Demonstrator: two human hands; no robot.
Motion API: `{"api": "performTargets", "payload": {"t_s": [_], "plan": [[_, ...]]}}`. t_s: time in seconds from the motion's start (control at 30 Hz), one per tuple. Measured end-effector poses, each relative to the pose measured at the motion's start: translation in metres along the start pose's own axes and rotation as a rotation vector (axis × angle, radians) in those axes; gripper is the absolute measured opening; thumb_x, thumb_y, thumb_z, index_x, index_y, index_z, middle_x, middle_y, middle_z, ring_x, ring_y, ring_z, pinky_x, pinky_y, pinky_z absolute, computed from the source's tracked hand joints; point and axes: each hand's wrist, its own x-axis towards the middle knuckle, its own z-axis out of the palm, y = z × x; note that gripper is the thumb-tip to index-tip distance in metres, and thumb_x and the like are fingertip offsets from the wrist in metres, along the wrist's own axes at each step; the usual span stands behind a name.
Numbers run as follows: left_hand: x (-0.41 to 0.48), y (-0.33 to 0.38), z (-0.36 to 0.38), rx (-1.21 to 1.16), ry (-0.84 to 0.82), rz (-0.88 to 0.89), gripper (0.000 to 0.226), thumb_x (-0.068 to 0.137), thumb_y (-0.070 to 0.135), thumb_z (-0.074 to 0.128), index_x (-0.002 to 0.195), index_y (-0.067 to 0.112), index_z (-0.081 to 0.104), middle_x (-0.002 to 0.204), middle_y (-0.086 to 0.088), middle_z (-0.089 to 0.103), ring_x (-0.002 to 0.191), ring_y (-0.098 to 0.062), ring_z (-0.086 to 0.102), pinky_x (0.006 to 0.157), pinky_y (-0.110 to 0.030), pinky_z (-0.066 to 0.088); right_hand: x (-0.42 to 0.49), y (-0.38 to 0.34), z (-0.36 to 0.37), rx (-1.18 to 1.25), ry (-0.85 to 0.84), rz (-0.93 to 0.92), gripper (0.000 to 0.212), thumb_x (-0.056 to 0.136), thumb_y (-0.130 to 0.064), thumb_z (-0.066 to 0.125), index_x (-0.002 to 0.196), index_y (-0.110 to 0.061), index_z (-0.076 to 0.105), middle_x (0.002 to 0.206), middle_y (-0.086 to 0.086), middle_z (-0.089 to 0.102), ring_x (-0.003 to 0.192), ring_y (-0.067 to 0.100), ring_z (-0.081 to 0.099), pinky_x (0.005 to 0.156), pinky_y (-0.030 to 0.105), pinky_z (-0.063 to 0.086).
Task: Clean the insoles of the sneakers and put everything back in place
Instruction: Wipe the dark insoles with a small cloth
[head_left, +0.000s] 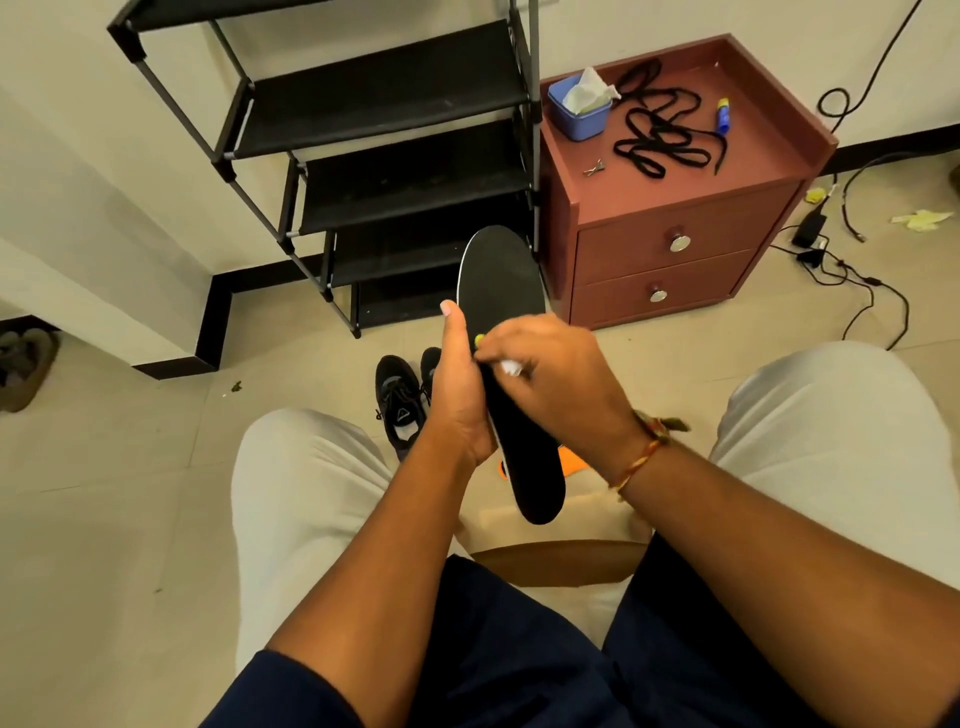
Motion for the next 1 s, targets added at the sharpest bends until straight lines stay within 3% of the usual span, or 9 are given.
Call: {"api": "performTargets", "payload": {"t_s": [0.07,0.2,0.3,0.37,0.5,0.6,0.73,0.83,1.0], "plan": [[0.0,0.001,0.0,0.016,0.015,0.013,0.078,0.094,0.077,0.027,0.104,0.022,0.081,0.115,-0.011,0.074,0.112,-0.027,0.069,0.102,-0.045,0.049,0.006,0.012,-0.006,-0.002,0.038,0.022,0.016,0.087,-0.005,0.07,0.1,-0.01,0.077,0.102,0.004,0.073,0.098,0.019,0.067,0.093,0.037,0.054],[-0.002,-0.002,0.003,0.098,-0.003,-0.011,0.077,0.098,0.072,0.021,0.092,0.027,0.083,0.106,-0.006,0.077,0.115,-0.03,0.062,0.106,-0.047,0.043,0.021,0.043,-0.02,-0.036,0.255,0.229,0.015,0.087,-0.004,0.07,0.1,-0.007,0.076,0.1,0.008,0.073,0.095,0.02,0.067,0.089,0.04,0.057],[-0.002,-0.004,0.003,0.13,-0.008,-0.027,0.071,0.096,0.074,0.024,0.117,0.026,0.073,0.119,-0.01,0.073,0.117,-0.03,0.067,0.107,-0.051,0.047,0.009,0.022,-0.011,-0.017,0.144,0.08,0.015,0.086,-0.003,0.071,0.099,-0.009,0.077,0.1,0.005,0.074,0.097,0.016,0.066,0.094,0.031,0.054],[-0.001,-0.004,0.003,0.15,-0.022,-0.037,0.072,0.097,0.073,0.024,0.121,0.024,0.07,0.119,-0.011,0.073,0.111,-0.028,0.069,0.1,-0.047,0.052,0.01,0.026,-0.013,-0.015,0.144,0.059,0.016,0.086,-0.003,0.071,0.1,-0.008,0.076,0.101,0.005,0.073,0.098,0.016,0.066,0.094,0.028,0.052],[0.001,-0.007,0.002,0.175,-0.075,-0.083,0.077,0.098,0.072,0.02,0.117,0.019,0.072,0.121,-0.012,0.072,0.109,-0.028,0.063,0.09,-0.041,0.05,0.024,0.062,-0.031,0.072,0.335,0.373,0.012,0.087,-0.009,0.071,0.097,-0.013,0.078,0.097,-0.001,0.074,0.092,0.009,0.067,0.088,0.02,0.053],[0.008,-0.01,-0.004,0.099,-0.069,-0.091,0.08,0.098,0.072,0.021,0.109,0.018,0.079,0.12,-0.013,0.072,0.104,-0.027,0.064,0.086,-0.04,0.051,0.018,0.07,-0.03,0.443,0.337,0.704,0.01,0.087,-0.02,0.076,0.096,-0.018,0.078,0.091,-0.007,0.075,0.086,0.003,0.069,0.08,0.023,0.057],[0.018,-0.01,-0.015,-0.092,-0.066,-0.07,0.089,0.094,0.077,0.026,0.119,0.005,0.073,0.115,-0.018,0.068,0.094,-0.025,0.062,0.084,-0.039,0.051,0.017,0.073,-0.028,1.075,0.371,0.965,0.014,0.093,-0.009,0.068,0.106,-0.008,0.072,0.104,0.007,0.074,0.098,0.015,0.07,0.084,0.028,0.059],[0.024,-0.01,-0.025,-0.153,0.008,-0.062,0.088,0.092,0.079,0.031,0.125,0.009,0.07,0.124,-0.017,0.068,0.102,-0.028,0.067,0.093,-0.043,0.054,0.02,0.066,-0.028,1.409,0.336,1.06,0.017,0.097,0.001,0.055,0.108,-0.004,0.067,0.109,0.011,0.072,0.099,0.018,0.071,0.081,0.025,0.059],[0.024,-0.01,-0.027,-0.278,0.076,-0.096,0.089,0.088,0.081,0.038,0.129,0.008,0.067,0.13,-0.016,0.066,0.105,-0.03,0.069,0.086,-0.043,0.057,0.017,0.055,-0.024,1.67,0.248,1.164,0.024,0.096,0.006,0.05,0.118,0.005,0.062,0.12,0.022,0.066,0.112,0.03,0.067,0.085,0.03,0.06]]}}
